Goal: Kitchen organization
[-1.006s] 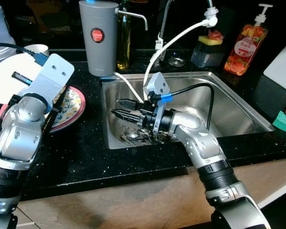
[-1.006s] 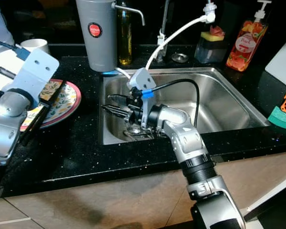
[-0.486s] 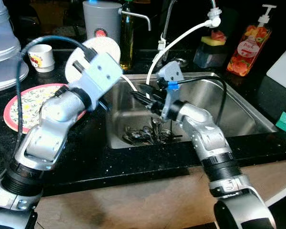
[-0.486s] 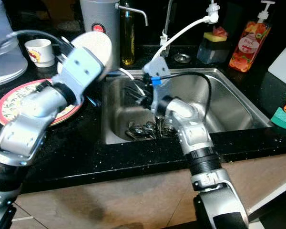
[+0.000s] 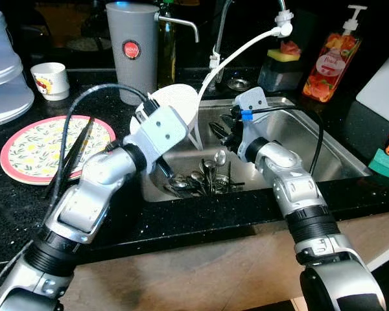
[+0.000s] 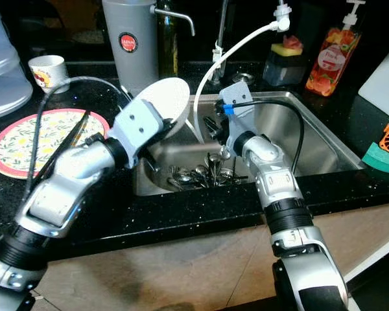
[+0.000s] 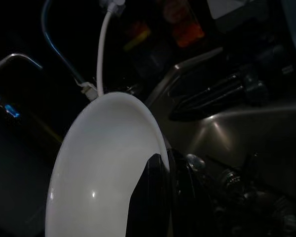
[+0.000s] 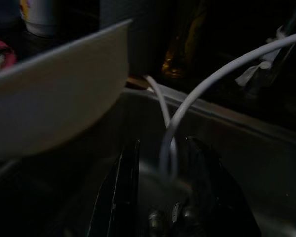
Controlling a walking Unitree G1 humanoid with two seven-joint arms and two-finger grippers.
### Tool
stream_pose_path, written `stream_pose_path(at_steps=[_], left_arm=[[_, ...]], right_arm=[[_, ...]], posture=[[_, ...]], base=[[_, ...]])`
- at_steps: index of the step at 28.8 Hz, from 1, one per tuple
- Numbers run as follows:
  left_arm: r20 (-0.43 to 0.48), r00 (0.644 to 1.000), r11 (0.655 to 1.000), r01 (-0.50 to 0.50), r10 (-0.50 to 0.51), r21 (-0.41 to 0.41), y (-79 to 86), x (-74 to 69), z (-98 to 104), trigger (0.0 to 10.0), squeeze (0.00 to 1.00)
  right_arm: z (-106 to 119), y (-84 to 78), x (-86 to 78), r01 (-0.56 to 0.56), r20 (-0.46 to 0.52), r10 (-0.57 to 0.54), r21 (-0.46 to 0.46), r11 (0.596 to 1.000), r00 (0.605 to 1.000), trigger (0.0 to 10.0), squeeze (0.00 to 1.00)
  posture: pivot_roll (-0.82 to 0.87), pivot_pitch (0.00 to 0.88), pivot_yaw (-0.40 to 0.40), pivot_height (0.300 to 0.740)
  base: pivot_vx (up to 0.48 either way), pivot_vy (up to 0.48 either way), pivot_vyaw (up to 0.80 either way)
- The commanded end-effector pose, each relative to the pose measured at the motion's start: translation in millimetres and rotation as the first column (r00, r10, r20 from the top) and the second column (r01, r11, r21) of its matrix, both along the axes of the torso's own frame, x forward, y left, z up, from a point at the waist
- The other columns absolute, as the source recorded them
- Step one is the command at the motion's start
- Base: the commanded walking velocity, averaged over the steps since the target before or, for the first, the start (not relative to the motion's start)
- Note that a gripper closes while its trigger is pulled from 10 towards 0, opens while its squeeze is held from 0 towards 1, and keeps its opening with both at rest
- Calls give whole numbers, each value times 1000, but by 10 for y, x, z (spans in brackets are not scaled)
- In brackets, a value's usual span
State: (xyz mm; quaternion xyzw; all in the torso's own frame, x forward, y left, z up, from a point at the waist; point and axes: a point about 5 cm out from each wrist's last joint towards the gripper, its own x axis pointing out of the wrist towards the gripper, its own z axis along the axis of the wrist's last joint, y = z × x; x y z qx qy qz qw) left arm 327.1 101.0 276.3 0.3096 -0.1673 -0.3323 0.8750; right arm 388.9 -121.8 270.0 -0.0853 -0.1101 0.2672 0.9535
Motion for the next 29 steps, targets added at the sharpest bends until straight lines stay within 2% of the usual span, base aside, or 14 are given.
stream_pose_path(at_steps=[1,2,3,5,8,11,12,14,15,17,18,20,22,29], left_arm=[[30,999,1000,20,-20,22,-45,-13,8,0,0],[58,998,997,13,-18,79,-32,-17,12,0,0],[101,995,986,-13,-4,164,6,-11,3,0,0],[101,995,986,-13,-4,164,6,-11,3,0,0],[181,983,946,-77,19,316,107,13,-33,0,0],[187,982,941,-79,18,329,120,18,-42,0,0],[194,981,930,-59,-13,364,115,-2,-89,0,0],[197,980,923,-49,-29,381,107,-16,-113,0,0],[206,977,921,-38,-47,388,88,-33,-124,0,0],[206,977,921,-38,-47,388,88,-33,-124,0,0],[219,974,922,-27,-63,386,66,-47,-120,0,0],[287,951,929,-4,-111,370,-2,-91,-58,0,0],[311,942,930,5,-127,367,-22,-106,-38,0,0],[401,903,924,-12,-154,382,-29,-130,14,0,0]], right_arm=[[72,6,-9,-15,2,15,43,999,1000,10000,0],[100,-1,-1,-5,4,5,72,997,1000,10000,0],[173,-54,37,49,8,-51,148,988,999,10000,1000],[173,-54,37,49,8,-51,148,988,999,10000,1000],[429,-210,106,135,24,-154,360,923,988,10000,1000],[479,-227,108,131,33,-157,391,911,987,10000,1000],[580,-160,91,65,35,-88,421,905,995,10000,1000],[602,-102,81,27,28,-42,409,912,999,10000,1000],[590,-1,59,-36,14,33,368,929,999,10000,298],[590,-1,59,-36,14,33,368,929,999,10000,298],[561,78,40,-77,-3,83,334,940,997,10000,0],[453,219,3,-156,-62,180,277,948,982,10000,0],[422,247,-2,-170,-84,199,273,947,976,10000,0],[342,242,34,-128,-122,160,232,964,980,10000,0]], posture=[[-32,84,-28,740],[-27,87,-31,740],[-24,89,-33,740],[-24,89,-33,740],[-22,94,-38,740],[-22,96,-40,740],[-23,101,-41,740],[-23,101,-41,740],[-23,101,-41,740],[-23,101,-41,740],[-24,103,-42,740],[-22,105,-45,740],[-22,105,-45,740],[-23,106,-47,740]], base=[[0,0,0],[0,0,0],[0,0,0],[0,0,0],[0,0,0],[0,0,0],[0,0,0],[0,0,0],[0,0,0],[0,0,0],[0,0,0],[0,0,0],[0,0,0],[0,0,0]])
